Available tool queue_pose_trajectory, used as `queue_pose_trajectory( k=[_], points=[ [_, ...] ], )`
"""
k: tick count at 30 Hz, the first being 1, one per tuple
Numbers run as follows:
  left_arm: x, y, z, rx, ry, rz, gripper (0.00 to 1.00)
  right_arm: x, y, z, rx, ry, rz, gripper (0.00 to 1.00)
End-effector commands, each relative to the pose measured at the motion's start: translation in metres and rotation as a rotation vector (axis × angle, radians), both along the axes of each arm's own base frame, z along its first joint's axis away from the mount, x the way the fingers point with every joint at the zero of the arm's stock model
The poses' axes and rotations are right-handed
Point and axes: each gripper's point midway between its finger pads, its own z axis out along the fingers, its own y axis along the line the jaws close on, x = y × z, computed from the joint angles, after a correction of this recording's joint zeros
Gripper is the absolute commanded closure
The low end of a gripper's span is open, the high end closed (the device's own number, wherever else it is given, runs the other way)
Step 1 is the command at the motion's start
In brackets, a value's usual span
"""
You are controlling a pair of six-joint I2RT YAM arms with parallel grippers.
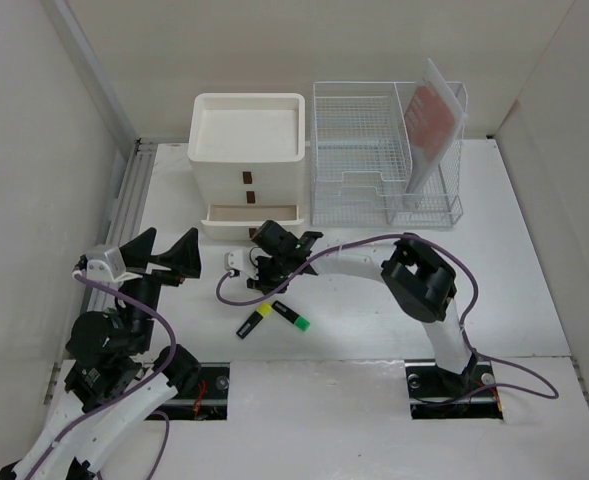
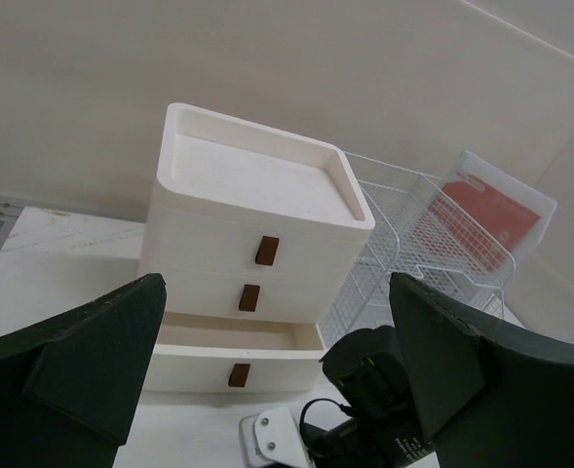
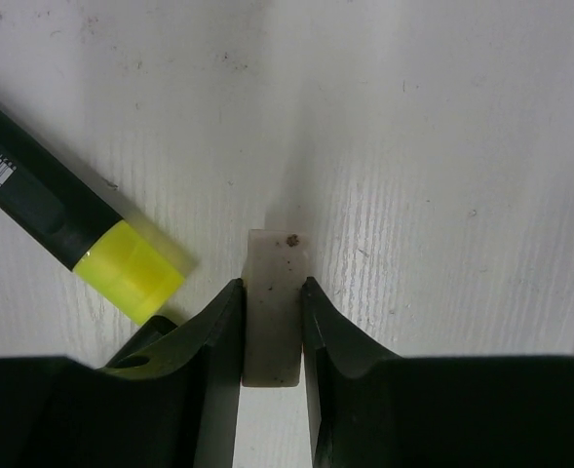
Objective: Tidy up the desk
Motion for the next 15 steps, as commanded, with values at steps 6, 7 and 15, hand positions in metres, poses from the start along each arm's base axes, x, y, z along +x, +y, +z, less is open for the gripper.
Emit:
queue_pose_trajectory(
  k=[6,7,15],
  points=[
    [-0.006,0.004,0.015,-0.032,-0.058,-0.004,0.01,0.014,0.004,0.02,0.023,-0.088,-0.037,1.0],
    [-0.006,0.004,0.015,-0.032,-0.058,-0.004,0.01,0.016,0.004,0.029,0.033,-0.103,-0.042,1.0],
    [-0.006,0.006,0.015,-0.035,-0.056,0.005,0.01,0.02,0.005,0.052,0.066,-0.14,-0.055,1.0]
  ],
)
